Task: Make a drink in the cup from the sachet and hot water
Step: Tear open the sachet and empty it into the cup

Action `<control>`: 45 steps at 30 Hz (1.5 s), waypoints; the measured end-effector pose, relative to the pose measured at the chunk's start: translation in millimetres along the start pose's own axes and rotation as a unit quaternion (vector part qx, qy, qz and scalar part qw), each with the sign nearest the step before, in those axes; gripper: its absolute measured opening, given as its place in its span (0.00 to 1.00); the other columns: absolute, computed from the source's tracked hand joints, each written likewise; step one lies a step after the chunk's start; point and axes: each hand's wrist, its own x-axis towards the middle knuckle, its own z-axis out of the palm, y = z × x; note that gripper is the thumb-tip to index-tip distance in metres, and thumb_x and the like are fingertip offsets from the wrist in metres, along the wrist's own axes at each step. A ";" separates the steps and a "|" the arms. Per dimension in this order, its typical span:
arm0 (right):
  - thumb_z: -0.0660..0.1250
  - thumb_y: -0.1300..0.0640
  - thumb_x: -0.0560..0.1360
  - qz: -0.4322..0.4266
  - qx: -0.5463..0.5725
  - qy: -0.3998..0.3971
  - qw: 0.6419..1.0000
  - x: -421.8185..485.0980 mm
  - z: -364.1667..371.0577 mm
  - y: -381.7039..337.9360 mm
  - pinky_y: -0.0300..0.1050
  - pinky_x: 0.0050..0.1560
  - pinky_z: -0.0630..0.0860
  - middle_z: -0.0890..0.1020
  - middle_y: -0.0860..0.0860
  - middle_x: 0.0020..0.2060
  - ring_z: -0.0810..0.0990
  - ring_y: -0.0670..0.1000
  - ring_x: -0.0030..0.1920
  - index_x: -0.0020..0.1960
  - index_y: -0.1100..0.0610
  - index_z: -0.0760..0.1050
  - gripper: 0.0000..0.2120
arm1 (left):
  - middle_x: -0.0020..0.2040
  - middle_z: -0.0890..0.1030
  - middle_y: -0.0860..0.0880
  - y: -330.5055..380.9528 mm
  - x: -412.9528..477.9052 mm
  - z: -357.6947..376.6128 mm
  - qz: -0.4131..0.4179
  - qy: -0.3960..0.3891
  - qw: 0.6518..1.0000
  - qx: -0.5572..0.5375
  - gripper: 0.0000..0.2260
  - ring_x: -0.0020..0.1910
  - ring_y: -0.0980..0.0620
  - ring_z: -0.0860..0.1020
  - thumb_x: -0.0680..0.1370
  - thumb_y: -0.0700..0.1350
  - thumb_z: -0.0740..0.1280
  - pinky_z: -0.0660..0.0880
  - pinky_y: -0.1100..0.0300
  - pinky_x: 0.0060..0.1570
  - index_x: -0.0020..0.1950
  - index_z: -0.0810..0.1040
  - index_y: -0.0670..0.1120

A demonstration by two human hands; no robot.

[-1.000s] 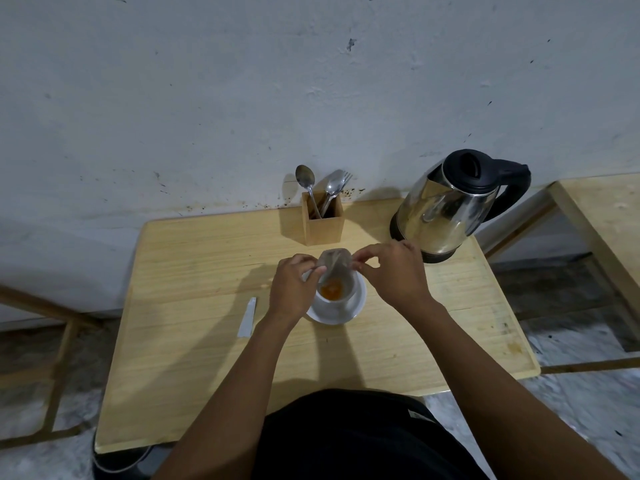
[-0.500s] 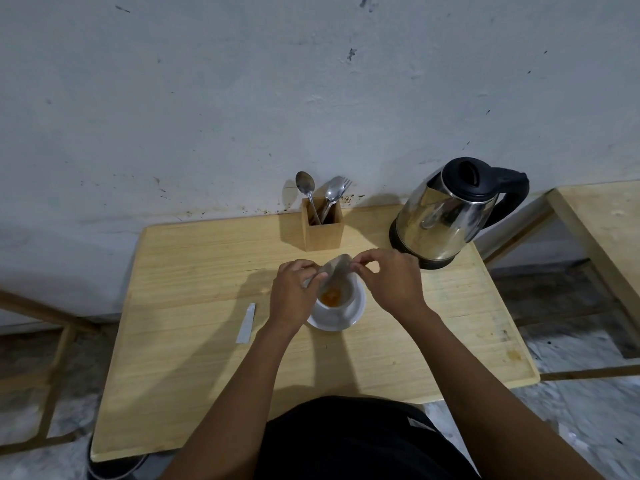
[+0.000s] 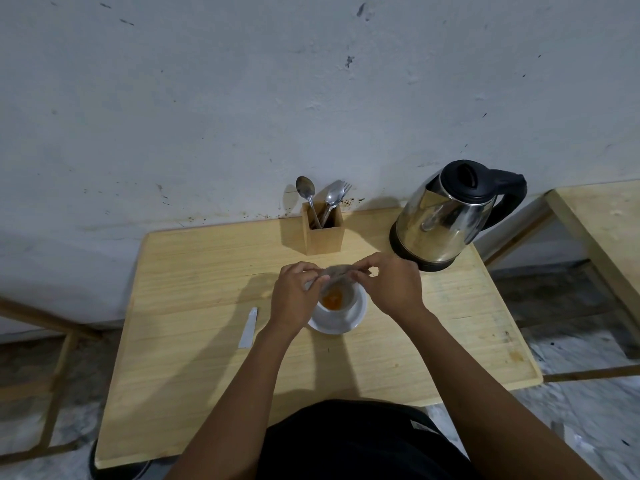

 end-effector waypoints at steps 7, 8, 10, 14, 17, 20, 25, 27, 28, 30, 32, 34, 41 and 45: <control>0.73 0.48 0.72 0.024 0.030 -0.009 0.999 -3.9 -2.3 -0.9 0.42 0.44 0.72 0.82 0.38 0.39 0.75 0.39 0.38 0.43 0.44 0.84 0.02 | 0.51 0.81 0.51 0.9 1.5 0.3 0.007 -0.003 1.000 0.011 0.09 0.57 0.52 0.71 0.76 0.47 0.67 0.65 0.64 0.53 0.49 0.84 0.43; 0.73 0.48 0.72 0.022 0.035 -0.022 0.999 -4.5 -2.0 -1.0 0.41 0.43 0.71 0.82 0.38 0.39 0.76 0.39 0.37 0.43 0.43 0.84 0.01 | 0.51 0.81 0.51 1.2 0.8 0.2 0.005 -0.001 1.000 0.007 0.09 0.57 0.52 0.71 0.76 0.46 0.67 0.65 0.63 0.53 0.49 0.84 0.43; 0.73 0.47 0.71 0.021 0.029 -0.002 0.999 -4.4 -0.9 1.9 0.40 0.43 0.72 0.84 0.38 0.40 0.78 0.40 0.40 0.43 0.43 0.84 0.02 | 0.51 0.81 0.51 0.9 -0.8 -0.3 0.003 -0.006 1.000 0.007 0.09 0.55 0.53 0.70 0.76 0.47 0.68 0.65 0.63 0.53 0.48 0.84 0.44; 0.73 0.46 0.71 0.033 0.034 -0.029 0.998 -6.6 -1.8 3.0 0.43 0.46 0.73 0.80 0.38 0.37 0.77 0.42 0.41 0.44 0.44 0.84 0.04 | 0.50 0.80 0.51 -0.4 -1.9 -1.9 -0.005 -0.024 0.999 -0.022 0.09 0.54 0.52 0.73 0.76 0.47 0.68 0.67 0.63 0.50 0.48 0.83 0.43; 0.72 0.46 0.72 0.018 0.044 0.019 0.999 -7.9 -3.7 6.9 0.41 0.44 0.71 0.80 0.38 0.38 0.76 0.41 0.40 0.44 0.46 0.82 0.04 | 0.51 0.79 0.51 4.5 -4.1 -9.7 -0.022 -0.044 0.996 -0.077 0.07 0.50 0.58 0.75 0.77 0.47 0.68 0.68 0.68 0.47 0.48 0.82 0.45; 0.73 0.50 0.73 -0.013 0.064 0.041 0.997 -10.1 -6.0 9.8 0.34 0.37 0.65 0.80 0.41 0.40 0.74 0.39 0.38 0.44 0.48 0.82 0.03 | 0.53 0.80 0.49 8.3 -10.2 -23.0 -0.060 0.004 0.991 -0.122 0.08 0.48 0.61 0.76 0.79 0.49 0.64 0.70 0.67 0.47 0.52 0.81 0.48; 0.74 0.58 0.71 -0.144 0.036 0.113 0.982 -21.8 2.3 11.6 0.41 0.40 0.70 0.80 0.43 0.38 0.73 0.41 0.39 0.44 0.52 0.82 0.04 | 0.44 0.86 0.44 19.3 -13.9 -43.4 -0.261 -0.070 0.935 -0.230 0.25 0.38 0.49 0.79 0.75 0.65 0.60 0.75 0.56 0.42 0.46 0.84 0.45; 0.72 0.57 0.71 -0.208 0.000 0.138 0.968 -27.1 9.6 10.1 0.46 0.40 0.71 0.81 0.46 0.39 0.76 0.48 0.39 0.44 0.53 0.82 0.02 | 0.44 0.86 0.44 23.6 -15.7 -45.9 -0.288 -0.147 0.905 -0.277 0.27 0.37 0.50 0.79 0.73 0.67 0.62 0.75 0.55 0.42 0.48 0.84 0.44; 0.70 0.56 0.71 -0.236 -0.012 0.143 0.961 -29.6 13.4 7.5 0.46 0.40 0.70 0.81 0.47 0.39 0.77 0.51 0.40 0.43 0.53 0.82 0.03 | 0.44 0.86 0.44 23.3 -17.0 -45.6 -0.287 -0.160 0.897 -0.297 0.25 0.36 0.51 0.79 0.74 0.64 0.64 0.75 0.55 0.42 0.49 0.83 0.43; 0.68 0.55 0.71 -0.272 -0.017 0.129 0.954 -33.5 19.5 5.7 0.46 0.40 0.70 0.81 0.48 0.42 0.77 0.52 0.42 0.44 0.53 0.82 0.05 | 0.39 0.82 0.44 22.1 -18.8 -44.4 -0.279 -0.146 0.894 -0.318 0.17 0.36 0.50 0.79 0.75 0.55 0.68 0.76 0.55 0.42 0.47 0.82 0.40; 0.69 0.56 0.70 -0.251 -0.001 0.080 0.965 -36.0 23.6 6.1 0.45 0.44 0.72 0.79 0.49 0.50 0.76 0.51 0.48 0.51 0.52 0.81 0.10 | 0.39 0.80 0.44 17.9 -19.7 -44.4 -0.273 -0.117 0.903 -0.310 0.14 0.39 0.48 0.78 0.76 0.49 0.69 0.77 0.53 0.44 0.46 0.81 0.37; 0.70 0.59 0.71 -0.148 0.077 -0.006 0.986 -36.8 23.1 7.0 0.43 0.50 0.75 0.73 0.47 0.58 0.74 0.48 0.56 0.61 0.48 0.75 0.19 | 0.40 0.78 0.42 11.7 -20.6 -46.3 -0.262 -0.099 0.910 -0.305 0.15 0.40 0.46 0.76 0.76 0.48 0.68 0.78 0.52 0.44 0.47 0.80 0.34; 0.68 0.55 0.77 0.188 0.487 -0.180 0.834 -23.3 19.2 -21.0 0.51 0.54 0.80 0.85 0.56 0.49 0.84 0.54 0.49 0.58 0.55 0.79 0.11 | 0.40 0.82 0.46 4.7 -25.7 -56.3 -0.234 -0.083 0.931 -0.266 0.12 0.40 0.51 0.78 0.75 0.50 0.69 0.76 0.54 0.43 0.46 0.83 0.41; 0.71 0.59 0.75 0.119 0.381 -0.143 0.906 -22.8 35.8 -35.9 0.57 0.51 0.79 0.83 0.64 0.46 0.82 0.55 0.42 0.50 0.60 0.81 0.06 | 0.44 0.87 0.47 -3.7 -29.5 -61.3 -0.228 -0.070 0.930 -0.279 0.08 0.40 0.54 0.83 0.74 0.47 0.71 0.78 0.60 0.39 0.48 0.84 0.44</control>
